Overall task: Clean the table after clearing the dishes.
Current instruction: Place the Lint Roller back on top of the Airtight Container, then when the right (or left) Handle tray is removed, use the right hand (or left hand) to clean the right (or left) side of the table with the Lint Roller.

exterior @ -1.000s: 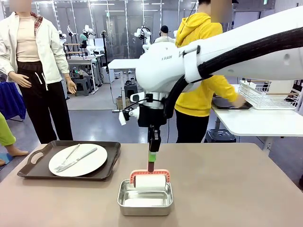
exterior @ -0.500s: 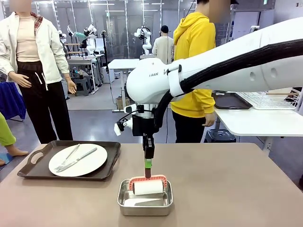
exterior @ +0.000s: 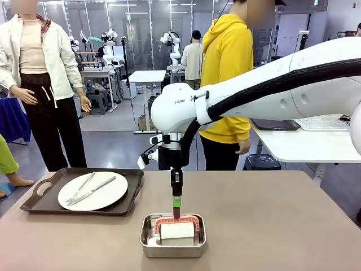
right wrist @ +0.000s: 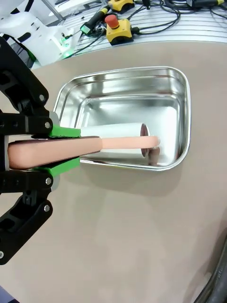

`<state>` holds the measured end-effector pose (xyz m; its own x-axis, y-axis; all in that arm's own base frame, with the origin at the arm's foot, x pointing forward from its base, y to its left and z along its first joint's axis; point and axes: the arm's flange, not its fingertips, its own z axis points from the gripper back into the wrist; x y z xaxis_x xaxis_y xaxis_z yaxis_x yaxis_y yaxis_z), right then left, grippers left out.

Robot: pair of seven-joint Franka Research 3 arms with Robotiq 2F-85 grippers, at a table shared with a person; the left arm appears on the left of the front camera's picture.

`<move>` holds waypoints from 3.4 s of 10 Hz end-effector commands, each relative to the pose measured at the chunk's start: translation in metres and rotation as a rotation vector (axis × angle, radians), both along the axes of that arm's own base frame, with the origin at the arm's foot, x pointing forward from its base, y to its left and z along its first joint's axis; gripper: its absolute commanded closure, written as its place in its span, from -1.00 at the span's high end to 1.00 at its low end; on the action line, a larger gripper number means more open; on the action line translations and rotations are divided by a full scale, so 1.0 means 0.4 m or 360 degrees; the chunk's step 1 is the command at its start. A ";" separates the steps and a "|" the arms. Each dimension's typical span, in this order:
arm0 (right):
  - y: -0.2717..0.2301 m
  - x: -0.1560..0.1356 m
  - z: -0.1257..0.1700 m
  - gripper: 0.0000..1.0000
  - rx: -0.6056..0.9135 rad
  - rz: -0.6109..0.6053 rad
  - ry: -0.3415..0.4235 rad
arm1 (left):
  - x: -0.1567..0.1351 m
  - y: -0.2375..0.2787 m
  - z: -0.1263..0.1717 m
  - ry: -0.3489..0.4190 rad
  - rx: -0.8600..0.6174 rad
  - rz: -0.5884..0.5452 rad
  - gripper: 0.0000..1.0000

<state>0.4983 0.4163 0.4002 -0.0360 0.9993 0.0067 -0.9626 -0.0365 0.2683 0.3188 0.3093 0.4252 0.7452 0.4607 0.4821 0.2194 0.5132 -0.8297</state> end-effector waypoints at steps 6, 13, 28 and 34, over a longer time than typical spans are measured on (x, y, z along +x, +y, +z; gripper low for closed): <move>0.004 -0.007 0.048 1.00 -0.0030 0.0007 -0.0056 | -0.007 0.003 0.005 -0.0020 -0.0006 -0.0010 1.00; -0.002 0.010 0.045 1.00 -0.0008 0.0013 -0.0052 | -0.007 0.003 0.005 -0.0020 -0.0006 -0.0010 1.00; -0.557 0.031 0.112 1.00 0.1045 -0.1468 0.0931 | -0.007 0.003 0.005 -0.0020 -0.0006 -0.0010 1.00; -1.238 -0.146 0.050 1.00 0.1600 -0.2389 0.0990 | -0.007 0.003 0.005 -0.0020 -0.0006 -0.0010 1.00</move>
